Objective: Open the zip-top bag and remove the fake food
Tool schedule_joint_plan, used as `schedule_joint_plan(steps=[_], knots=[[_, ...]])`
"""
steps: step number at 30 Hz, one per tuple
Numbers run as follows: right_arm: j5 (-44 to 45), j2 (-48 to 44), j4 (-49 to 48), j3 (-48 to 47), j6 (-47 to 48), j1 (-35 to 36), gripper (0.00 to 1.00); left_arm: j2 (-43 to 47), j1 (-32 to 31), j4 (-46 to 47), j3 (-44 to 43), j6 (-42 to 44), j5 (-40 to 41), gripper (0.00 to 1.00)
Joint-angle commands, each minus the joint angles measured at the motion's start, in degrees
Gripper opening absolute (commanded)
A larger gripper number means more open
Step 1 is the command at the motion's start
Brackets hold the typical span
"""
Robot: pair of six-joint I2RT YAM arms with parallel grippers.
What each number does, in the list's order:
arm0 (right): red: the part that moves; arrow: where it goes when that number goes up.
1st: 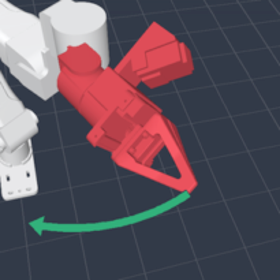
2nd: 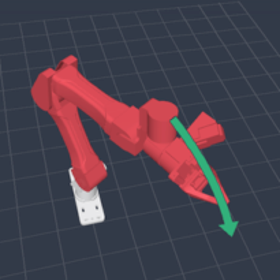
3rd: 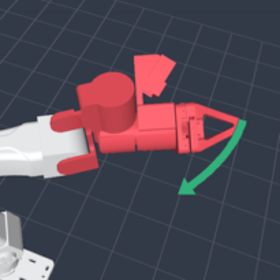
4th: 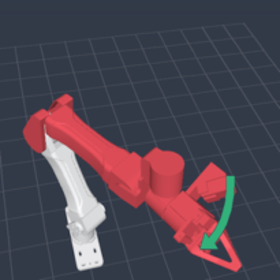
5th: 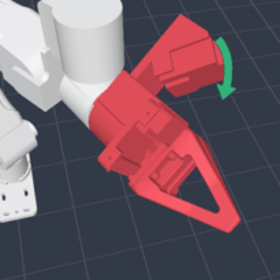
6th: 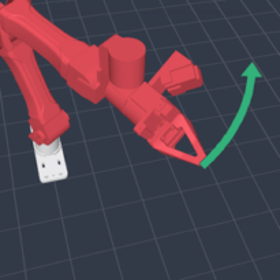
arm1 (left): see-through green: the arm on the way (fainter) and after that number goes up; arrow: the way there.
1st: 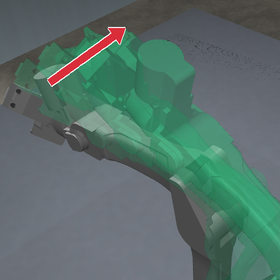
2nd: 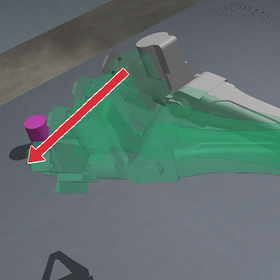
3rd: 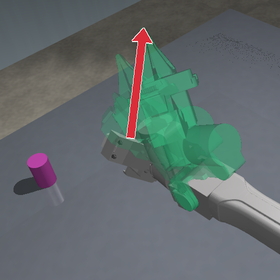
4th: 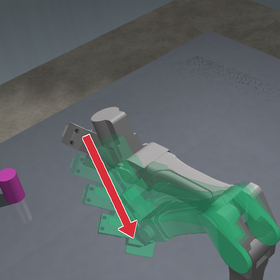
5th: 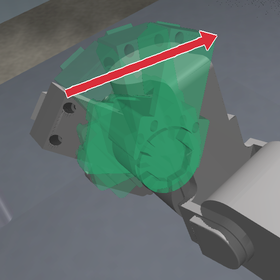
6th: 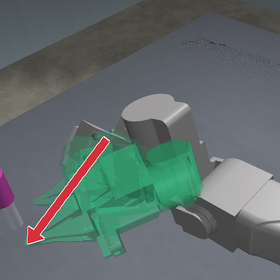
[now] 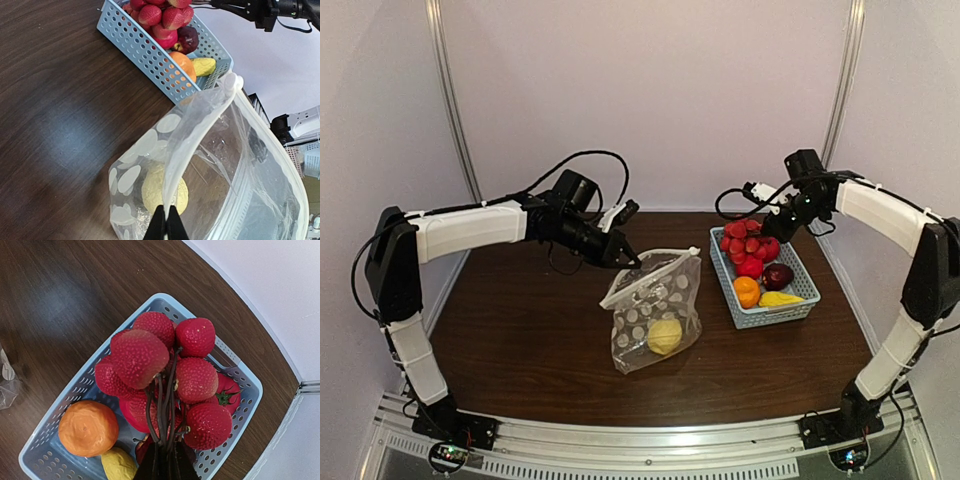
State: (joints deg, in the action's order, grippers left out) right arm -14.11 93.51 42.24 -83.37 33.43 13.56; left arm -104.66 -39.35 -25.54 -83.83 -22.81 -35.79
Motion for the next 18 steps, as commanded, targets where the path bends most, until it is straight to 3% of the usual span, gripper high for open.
schedule_joint_plan(steps=[1, 5, 9, 12, 14, 18], knots=[[2.3, 2.5, -4.2, -1.7, -2.7, -0.2, 0.0, 1.5, 0.3, 0.4, -1.0, 0.6, 0.1, 0.0], [1.1, 5.9, -3.8, -3.7, -4.1, -0.3, 0.0, 1.4, 0.3, 0.4, -1.0, 0.5, -0.1, 0.0], [0.2, 9.9, -0.8, -7.0, -4.6, -0.3, 0.08, 1.4, 0.3, 0.3, -1.0, 0.5, -0.1, 0.0], [0.2, 11.1, 0.9, -8.0, -5.0, -0.3, 0.21, 1.4, 0.3, 0.3, -1.0, 0.6, -0.1, 0.0], [-0.4, 10.1, 1.4, -8.0, -5.6, -0.3, 0.36, 1.3, 0.3, 0.4, -1.0, 0.6, -0.1, 0.0], [-2.6, 6.3, 2.4, -8.1, -7.0, -0.2, 0.46, 1.2, 0.3, 0.3, -1.0, 0.6, -0.2, 0.0]])
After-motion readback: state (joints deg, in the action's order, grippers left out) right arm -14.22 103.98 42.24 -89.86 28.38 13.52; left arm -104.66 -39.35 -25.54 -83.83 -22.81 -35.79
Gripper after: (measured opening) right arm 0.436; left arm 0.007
